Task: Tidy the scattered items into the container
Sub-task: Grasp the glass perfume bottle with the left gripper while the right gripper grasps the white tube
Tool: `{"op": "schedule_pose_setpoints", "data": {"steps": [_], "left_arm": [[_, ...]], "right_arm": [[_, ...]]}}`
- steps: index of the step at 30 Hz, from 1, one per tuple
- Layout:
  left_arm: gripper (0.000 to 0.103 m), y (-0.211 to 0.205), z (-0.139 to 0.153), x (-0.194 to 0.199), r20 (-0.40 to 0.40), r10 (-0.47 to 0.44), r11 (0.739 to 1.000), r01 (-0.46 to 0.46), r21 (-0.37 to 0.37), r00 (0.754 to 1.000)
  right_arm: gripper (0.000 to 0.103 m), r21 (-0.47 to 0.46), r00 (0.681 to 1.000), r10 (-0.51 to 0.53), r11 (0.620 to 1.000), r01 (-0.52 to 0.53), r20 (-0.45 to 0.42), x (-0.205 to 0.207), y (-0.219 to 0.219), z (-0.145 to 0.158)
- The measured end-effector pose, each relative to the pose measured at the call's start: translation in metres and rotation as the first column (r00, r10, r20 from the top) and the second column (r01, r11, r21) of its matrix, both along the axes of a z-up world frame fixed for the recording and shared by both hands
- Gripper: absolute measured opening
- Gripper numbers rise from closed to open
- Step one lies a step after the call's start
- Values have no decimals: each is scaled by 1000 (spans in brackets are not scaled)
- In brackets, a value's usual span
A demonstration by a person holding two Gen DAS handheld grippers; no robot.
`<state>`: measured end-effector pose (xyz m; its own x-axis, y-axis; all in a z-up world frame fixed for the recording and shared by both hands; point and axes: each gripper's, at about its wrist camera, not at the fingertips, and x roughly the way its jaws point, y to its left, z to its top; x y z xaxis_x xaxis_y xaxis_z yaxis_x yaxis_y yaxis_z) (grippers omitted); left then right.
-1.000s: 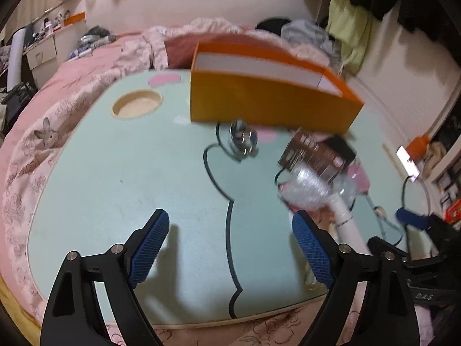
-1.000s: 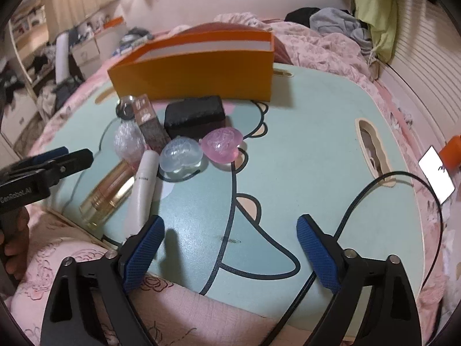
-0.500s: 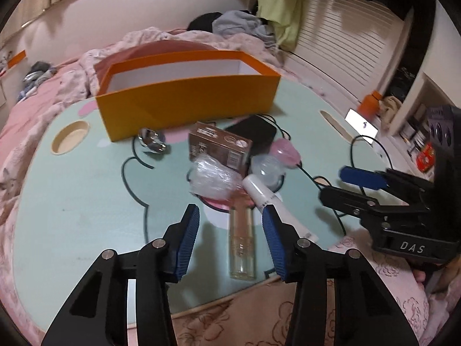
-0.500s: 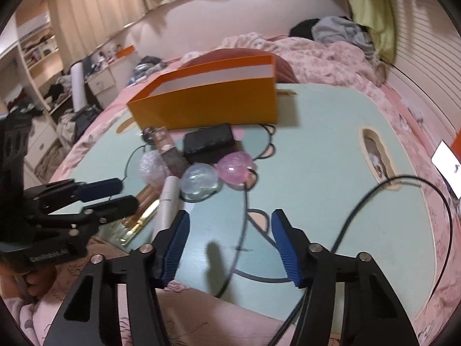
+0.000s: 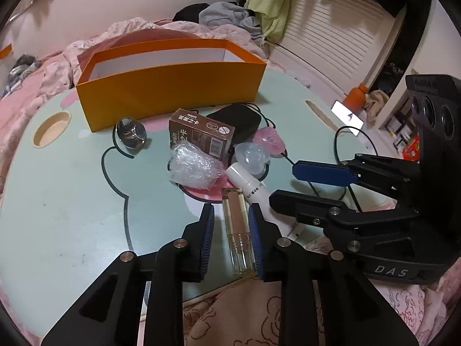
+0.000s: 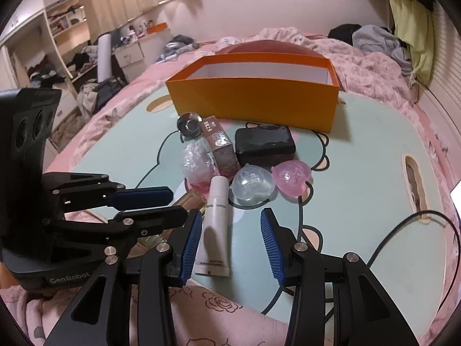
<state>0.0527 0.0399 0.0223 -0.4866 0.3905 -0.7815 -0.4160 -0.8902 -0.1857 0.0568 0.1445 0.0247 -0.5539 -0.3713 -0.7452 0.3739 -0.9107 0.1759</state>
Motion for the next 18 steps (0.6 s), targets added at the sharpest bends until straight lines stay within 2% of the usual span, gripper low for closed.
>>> {"op": "schedule_pose_setpoints", "data": {"steps": [7, 11, 12, 15, 18], "left_arm": [[27, 16, 3, 8, -41, -42, 996, 39, -85, 998], [28, 21, -8, 3, 10, -40, 992, 41, -119, 999], [28, 21, -10, 3, 13, -32, 992, 33, -122, 999], [19, 16, -10, 1, 9, 0, 992, 1, -125, 1000], [18, 6, -8, 0, 5, 36, 996, -35, -85, 999]], "right_arm": [[42, -47, 999, -40, 998, 39, -9, 3, 10, 4], [42, -59, 999, -47, 997, 47, 1, 2, 12, 3], [42, -57, 999, -45, 997, 45, 1, 2, 12, 3], [42, -40, 999, -35, 999, 35, 5, 2, 8, 2], [42, -24, 1000, -21, 999, 22, 9, 2, 5, 1]]}}
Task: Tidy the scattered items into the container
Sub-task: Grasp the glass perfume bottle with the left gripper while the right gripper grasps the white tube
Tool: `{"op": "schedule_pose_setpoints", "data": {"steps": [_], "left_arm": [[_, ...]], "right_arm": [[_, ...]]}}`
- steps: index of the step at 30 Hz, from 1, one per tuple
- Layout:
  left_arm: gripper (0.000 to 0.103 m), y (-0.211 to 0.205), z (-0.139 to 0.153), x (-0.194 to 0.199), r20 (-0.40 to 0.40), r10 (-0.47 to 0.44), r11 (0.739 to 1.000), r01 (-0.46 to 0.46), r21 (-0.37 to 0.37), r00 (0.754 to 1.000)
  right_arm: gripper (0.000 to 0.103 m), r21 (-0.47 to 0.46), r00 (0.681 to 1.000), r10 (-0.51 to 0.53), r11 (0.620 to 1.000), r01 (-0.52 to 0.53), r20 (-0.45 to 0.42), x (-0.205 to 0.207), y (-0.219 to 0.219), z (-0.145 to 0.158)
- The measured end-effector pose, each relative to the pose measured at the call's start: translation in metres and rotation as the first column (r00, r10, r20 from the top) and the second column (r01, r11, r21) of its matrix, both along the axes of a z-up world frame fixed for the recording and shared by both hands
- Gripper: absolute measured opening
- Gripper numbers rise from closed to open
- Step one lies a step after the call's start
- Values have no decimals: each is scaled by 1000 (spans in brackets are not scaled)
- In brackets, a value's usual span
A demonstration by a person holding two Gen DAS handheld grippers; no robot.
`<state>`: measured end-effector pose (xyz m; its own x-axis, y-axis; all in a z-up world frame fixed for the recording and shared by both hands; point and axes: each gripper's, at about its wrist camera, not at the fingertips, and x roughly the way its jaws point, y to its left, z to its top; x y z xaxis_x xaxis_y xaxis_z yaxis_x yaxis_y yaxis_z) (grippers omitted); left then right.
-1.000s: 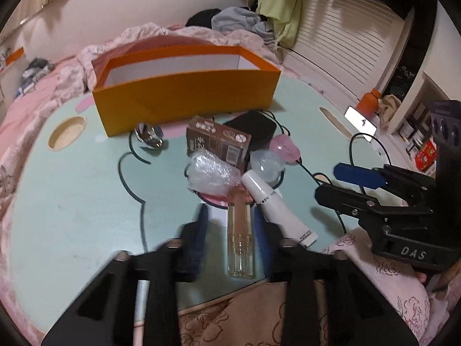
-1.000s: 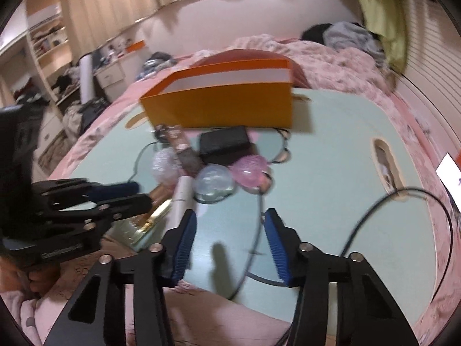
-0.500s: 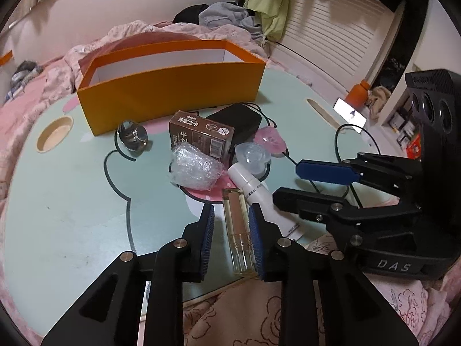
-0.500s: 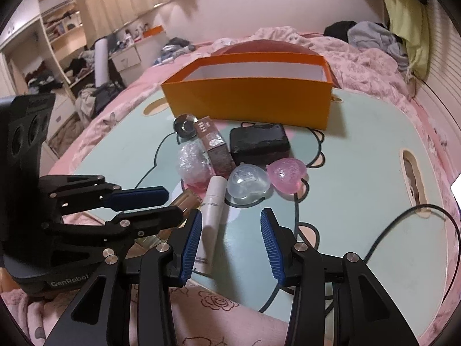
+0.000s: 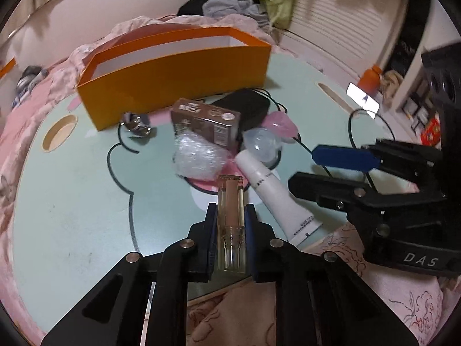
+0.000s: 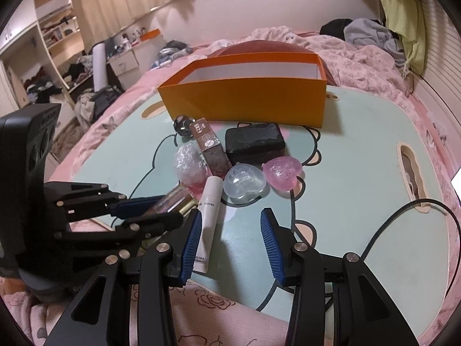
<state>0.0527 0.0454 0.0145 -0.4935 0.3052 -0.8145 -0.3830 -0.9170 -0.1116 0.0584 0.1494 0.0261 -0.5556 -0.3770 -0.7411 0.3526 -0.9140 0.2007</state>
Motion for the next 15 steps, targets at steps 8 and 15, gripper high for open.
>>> {"op": "schedule_pose_setpoints", "data": {"steps": [8, 15], "left_arm": [[19, -37, 31, 10, -115, 111, 990, -99, 104, 987], [19, -29, 33, 11, -125, 94, 993, -85, 78, 988]], "right_arm": [[42, 79, 997, 73, 994, -75, 29, -4, -23, 0], [39, 216, 990, 123, 967, -135, 66, -6, -48, -13]]}}
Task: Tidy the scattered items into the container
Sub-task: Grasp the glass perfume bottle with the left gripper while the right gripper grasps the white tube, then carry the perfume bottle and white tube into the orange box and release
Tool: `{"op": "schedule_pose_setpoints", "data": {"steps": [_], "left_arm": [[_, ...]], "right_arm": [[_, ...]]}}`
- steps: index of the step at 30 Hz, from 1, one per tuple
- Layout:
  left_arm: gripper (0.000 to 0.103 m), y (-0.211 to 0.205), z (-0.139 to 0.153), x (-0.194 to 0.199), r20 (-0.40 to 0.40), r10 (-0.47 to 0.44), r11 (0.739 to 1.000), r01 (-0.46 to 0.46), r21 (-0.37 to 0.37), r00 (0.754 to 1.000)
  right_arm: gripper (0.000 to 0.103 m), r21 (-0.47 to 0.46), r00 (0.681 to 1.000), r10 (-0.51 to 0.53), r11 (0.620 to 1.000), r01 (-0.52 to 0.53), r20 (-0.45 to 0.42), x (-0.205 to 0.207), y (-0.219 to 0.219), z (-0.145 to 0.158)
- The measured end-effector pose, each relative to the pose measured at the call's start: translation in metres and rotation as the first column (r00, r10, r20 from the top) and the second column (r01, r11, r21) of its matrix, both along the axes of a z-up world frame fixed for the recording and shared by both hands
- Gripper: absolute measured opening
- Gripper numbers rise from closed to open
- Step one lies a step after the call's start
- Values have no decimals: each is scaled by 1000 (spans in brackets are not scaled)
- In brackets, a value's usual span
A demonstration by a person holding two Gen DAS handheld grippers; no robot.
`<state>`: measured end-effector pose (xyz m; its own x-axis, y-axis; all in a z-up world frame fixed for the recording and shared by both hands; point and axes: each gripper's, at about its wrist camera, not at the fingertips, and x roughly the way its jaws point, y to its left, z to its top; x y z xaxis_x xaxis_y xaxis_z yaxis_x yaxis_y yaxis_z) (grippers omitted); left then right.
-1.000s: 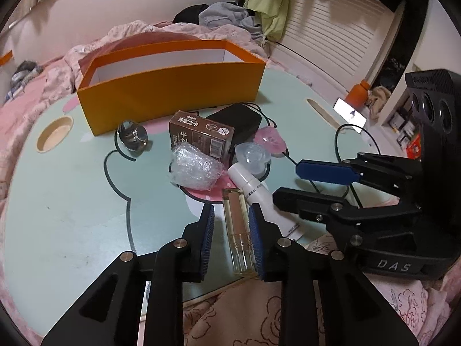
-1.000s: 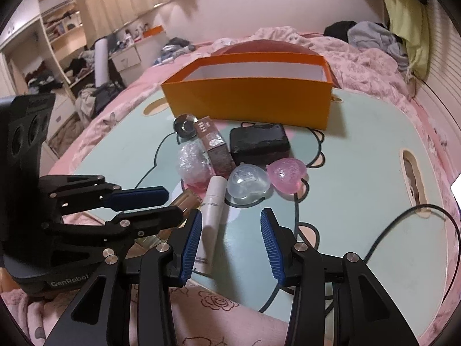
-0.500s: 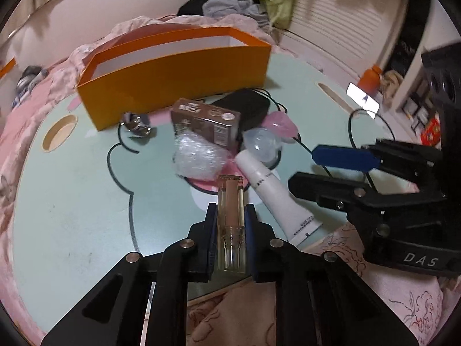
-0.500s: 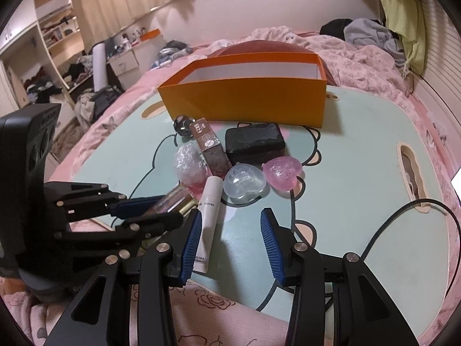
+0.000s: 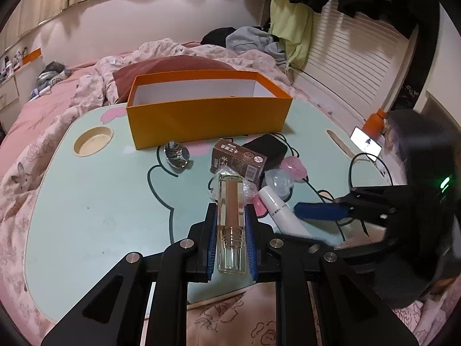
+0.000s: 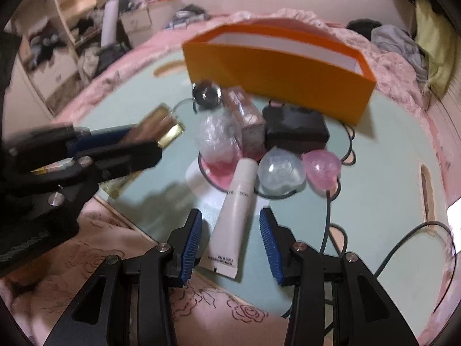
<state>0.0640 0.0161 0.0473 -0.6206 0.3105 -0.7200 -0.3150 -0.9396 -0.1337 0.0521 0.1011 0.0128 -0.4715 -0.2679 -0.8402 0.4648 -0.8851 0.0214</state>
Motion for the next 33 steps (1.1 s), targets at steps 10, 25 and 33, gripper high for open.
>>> {"op": "schedule_pose_setpoints", "data": {"steps": [10, 25, 33], "left_arm": [[19, -12, -1, -2, 16, 35, 998, -36, 46, 999], [19, -22, 21, -38, 16, 44, 995, -45, 87, 999], [19, -26, 54, -102, -7, 60, 995, -60, 81, 998]], "right_arm": [[18, -77, 999, -40, 996, 39, -15, 5, 15, 6], [18, -193, 991, -112, 976, 96, -71, -23, 27, 51], [18, -239, 978, -155, 964, 119, -137, -91, 34, 93]]}}
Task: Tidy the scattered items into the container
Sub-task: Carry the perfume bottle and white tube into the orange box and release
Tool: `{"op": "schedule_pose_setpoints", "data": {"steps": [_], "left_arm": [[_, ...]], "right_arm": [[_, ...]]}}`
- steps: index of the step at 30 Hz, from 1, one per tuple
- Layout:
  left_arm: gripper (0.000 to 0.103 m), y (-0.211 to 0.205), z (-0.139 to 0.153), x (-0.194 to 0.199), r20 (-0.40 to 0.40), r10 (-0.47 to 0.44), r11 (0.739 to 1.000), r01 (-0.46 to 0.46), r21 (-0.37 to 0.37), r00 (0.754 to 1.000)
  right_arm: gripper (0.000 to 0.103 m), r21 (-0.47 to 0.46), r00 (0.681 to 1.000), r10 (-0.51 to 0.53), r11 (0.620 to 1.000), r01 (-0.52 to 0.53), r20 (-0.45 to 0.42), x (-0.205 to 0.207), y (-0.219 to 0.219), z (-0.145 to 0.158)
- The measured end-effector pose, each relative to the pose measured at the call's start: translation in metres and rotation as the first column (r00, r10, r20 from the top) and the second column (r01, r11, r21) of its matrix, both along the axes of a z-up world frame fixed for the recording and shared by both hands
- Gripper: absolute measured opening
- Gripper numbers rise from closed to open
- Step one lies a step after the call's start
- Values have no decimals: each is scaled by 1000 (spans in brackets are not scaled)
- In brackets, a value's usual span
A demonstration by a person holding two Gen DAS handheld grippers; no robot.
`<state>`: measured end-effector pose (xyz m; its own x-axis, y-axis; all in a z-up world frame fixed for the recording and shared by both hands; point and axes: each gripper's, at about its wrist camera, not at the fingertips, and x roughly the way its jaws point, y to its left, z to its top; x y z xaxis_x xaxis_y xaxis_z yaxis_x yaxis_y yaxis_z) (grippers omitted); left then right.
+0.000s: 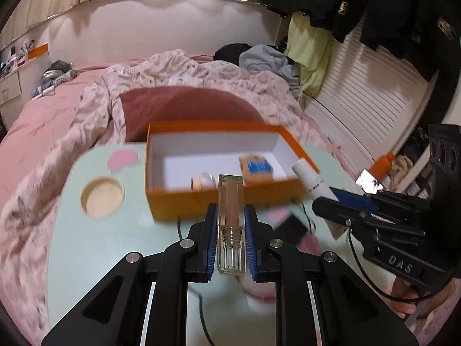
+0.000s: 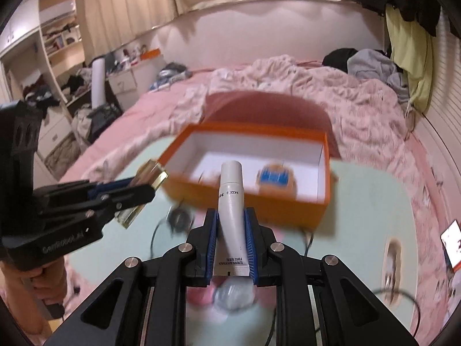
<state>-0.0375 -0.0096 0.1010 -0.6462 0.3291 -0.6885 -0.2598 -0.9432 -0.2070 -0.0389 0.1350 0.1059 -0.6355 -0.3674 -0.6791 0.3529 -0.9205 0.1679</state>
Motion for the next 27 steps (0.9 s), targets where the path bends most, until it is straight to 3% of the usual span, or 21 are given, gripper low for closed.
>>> {"op": "schedule_pose_setpoints", "data": {"steps": [7, 14, 22, 27], "left_arm": [[19, -2, -5, -57, 48, 33, 998, -35, 42, 998], [19, -7, -24, -97, 108, 86, 995, -90, 32, 990], [19, -3, -34, -111, 121, 94, 996, -94, -3, 988], [19, -4, -41, -114, 153, 111, 993, -115, 16, 982]], "right_arm": [[18, 23, 998, -43, 999, 42, 37, -66, 1, -6], [18, 72, 991, -84, 994, 77, 102, -97, -6, -31], [18, 76, 986, -113, 992, 104, 124, -114, -6, -39], [22, 103, 985, -137, 987, 127, 101, -116, -6, -44]]}}
